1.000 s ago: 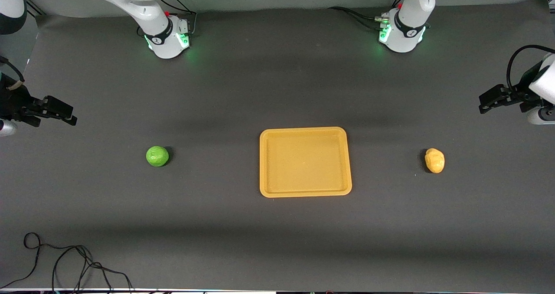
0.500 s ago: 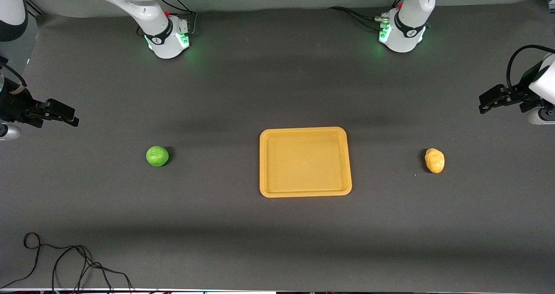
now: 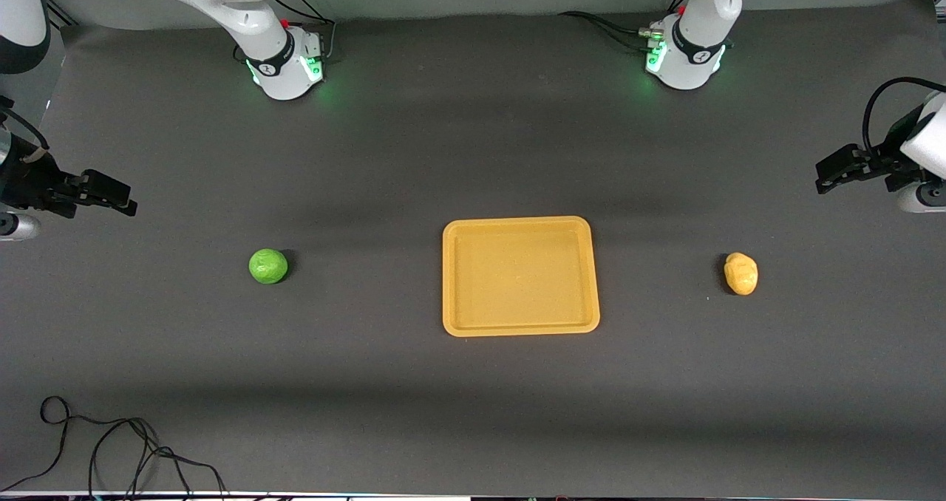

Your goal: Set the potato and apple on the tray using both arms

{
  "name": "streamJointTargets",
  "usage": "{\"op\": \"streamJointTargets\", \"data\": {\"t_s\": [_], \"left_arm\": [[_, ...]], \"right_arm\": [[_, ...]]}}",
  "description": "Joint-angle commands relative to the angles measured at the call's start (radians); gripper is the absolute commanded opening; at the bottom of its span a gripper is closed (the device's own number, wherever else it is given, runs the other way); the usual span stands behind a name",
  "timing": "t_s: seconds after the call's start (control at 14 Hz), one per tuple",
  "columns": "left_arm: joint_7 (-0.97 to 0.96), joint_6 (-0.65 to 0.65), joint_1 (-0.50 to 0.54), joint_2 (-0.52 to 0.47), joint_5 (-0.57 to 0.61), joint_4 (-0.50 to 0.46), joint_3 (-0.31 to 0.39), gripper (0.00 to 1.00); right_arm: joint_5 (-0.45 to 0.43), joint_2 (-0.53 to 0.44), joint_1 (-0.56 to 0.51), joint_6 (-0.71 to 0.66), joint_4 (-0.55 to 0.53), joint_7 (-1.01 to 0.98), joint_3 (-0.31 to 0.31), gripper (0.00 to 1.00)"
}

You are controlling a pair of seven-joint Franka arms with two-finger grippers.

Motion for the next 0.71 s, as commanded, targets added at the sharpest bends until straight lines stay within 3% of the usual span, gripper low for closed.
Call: {"op": "streamJointTargets", "data": {"t_s": [0.0,0.21,0.64], "left_arm": [[-0.002,0.018,-0.014,-0.026,0.016,-0.029,0.006,1.00],[-0.002,0.023,-0.016,-0.026,0.020,-0.031,0.006,1.00],[-0.005,0.029,-0.017,-0.026,0.022,-0.045,0.006,1.00]], "right_arm": [[0.003,-0.015,0.004,0.014,-0.036,-0.007,0.000,1.00],[0.003,-0.015,0.024,0.066,-0.089,-0.007,0.002,1.00],[0.003,-0.002,0.035,0.314,-0.307,-0.005,0.004,0.99]]}}
